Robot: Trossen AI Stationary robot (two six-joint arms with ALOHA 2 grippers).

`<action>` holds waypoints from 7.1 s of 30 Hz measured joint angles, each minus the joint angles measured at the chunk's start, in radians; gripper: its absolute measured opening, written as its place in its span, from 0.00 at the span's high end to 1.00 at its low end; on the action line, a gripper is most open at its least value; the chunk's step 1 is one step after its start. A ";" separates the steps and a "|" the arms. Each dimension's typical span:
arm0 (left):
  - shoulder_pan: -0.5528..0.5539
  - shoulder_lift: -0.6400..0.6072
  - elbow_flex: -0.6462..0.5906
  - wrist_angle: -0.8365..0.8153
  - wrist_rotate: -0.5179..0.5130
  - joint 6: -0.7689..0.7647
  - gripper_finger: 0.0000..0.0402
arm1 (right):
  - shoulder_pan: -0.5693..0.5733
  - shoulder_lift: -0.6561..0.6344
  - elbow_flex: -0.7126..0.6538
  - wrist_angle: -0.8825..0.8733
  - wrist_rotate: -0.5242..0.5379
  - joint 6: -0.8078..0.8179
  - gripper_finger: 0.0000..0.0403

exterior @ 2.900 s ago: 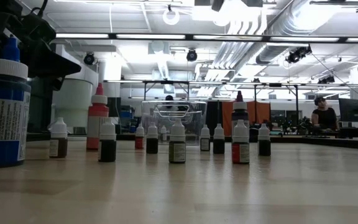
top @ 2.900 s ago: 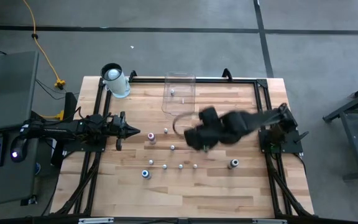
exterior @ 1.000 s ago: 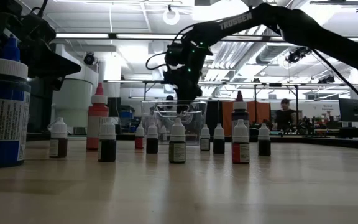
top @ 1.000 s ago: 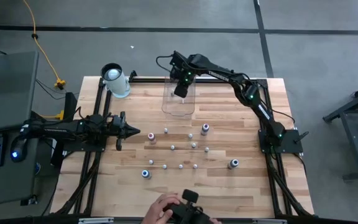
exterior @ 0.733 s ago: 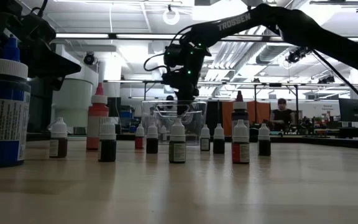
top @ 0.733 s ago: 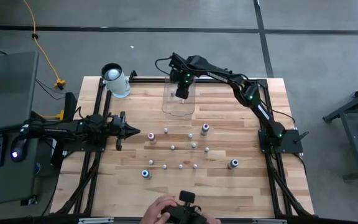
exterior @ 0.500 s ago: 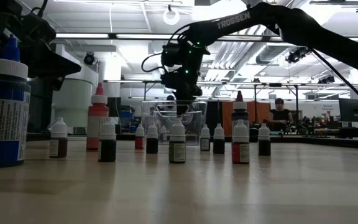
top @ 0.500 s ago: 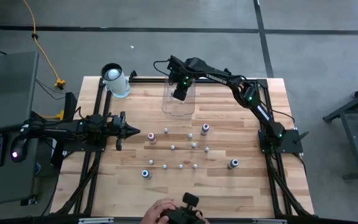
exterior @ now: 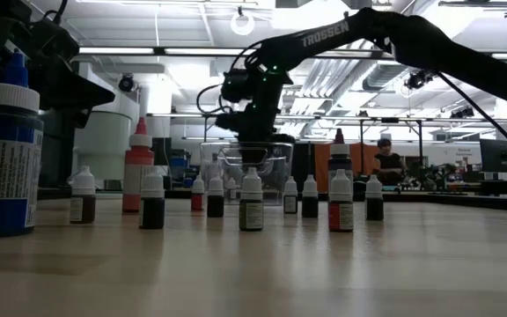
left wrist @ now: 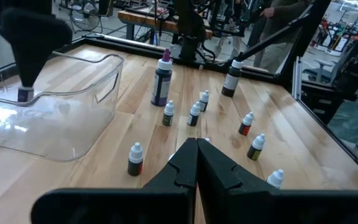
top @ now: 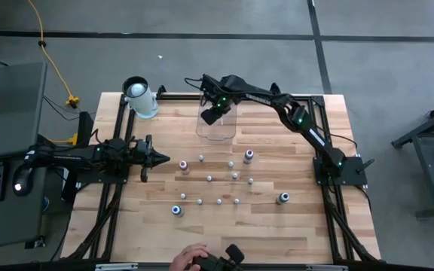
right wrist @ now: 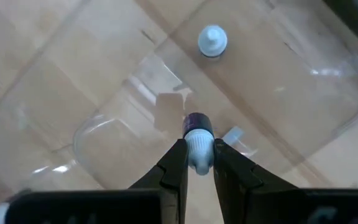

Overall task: Pick & Place food coloring
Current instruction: Put the small violet food coloring bottle into the container, then put the small blue food coloring bottle into the container

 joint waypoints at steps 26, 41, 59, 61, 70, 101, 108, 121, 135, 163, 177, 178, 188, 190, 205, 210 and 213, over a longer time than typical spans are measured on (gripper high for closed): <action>0.000 0.000 0.000 0.000 0.047 0.000 1.00 | -0.003 0.035 0.000 0.133 -0.046 0.070 0.79; 0.000 0.000 0.000 0.000 0.047 0.000 1.00 | -0.004 0.035 0.001 0.174 -0.053 0.024 0.79; 0.000 0.000 0.000 0.000 0.045 0.000 1.00 | 0.046 -0.161 0.004 0.076 0.120 -0.229 0.77; 0.000 0.000 0.000 0.000 0.045 0.000 1.00 | 0.068 -0.191 0.004 0.046 0.135 -0.240 0.77; 0.000 0.000 0.000 0.000 0.044 0.000 1.00 | 0.181 -0.319 0.004 -0.203 0.145 -0.164 0.77; 0.000 0.000 0.000 0.000 0.044 0.000 1.00 | 0.659 -0.969 -1.118 0.176 0.084 0.532 0.77; 0.000 0.000 0.000 0.000 0.044 0.000 1.00 | 0.690 -0.992 -1.319 0.405 0.128 0.301 0.77; 0.000 0.000 0.000 0.001 0.045 0.000 1.00 | 0.705 -0.991 -1.470 0.647 0.108 0.110 0.77; 0.000 0.000 0.000 0.000 0.045 0.000 1.00 | 0.692 -1.091 -1.489 0.567 0.121 0.187 0.77; 0.000 0.000 0.000 0.000 0.045 0.000 1.00 | 0.636 -1.204 -1.883 1.172 0.102 -0.140 0.44; 0.000 0.000 0.000 0.000 0.045 0.000 1.00 | 0.635 -1.115 -1.875 1.265 0.112 -0.184 0.47; 0.000 0.000 0.000 0.000 0.045 0.000 1.00 | 0.635 -1.103 -1.865 1.264 0.108 -0.184 0.48; 0.000 0.000 0.000 0.000 0.045 0.000 1.00 | 0.634 -1.052 -1.789 1.173 0.067 -0.183 0.52; 0.000 0.000 0.000 0.000 0.045 0.000 1.00 | 0.628 -1.052 -1.786 1.154 0.068 -0.183 0.53; 0.000 0.000 0.000 0.000 0.045 0.000 1.00 | 0.609 -1.052 -1.783 1.158 0.056 -0.183 0.65; 0.000 0.000 0.000 0.000 0.045 0.000 1.00 | 0.609 -1.046 -1.783 1.161 0.058 -0.183 0.67; 0.000 0.000 0.000 0.000 0.045 0.000 1.00 | 0.609 -1.025 -1.783 1.170 0.054 -0.183 0.66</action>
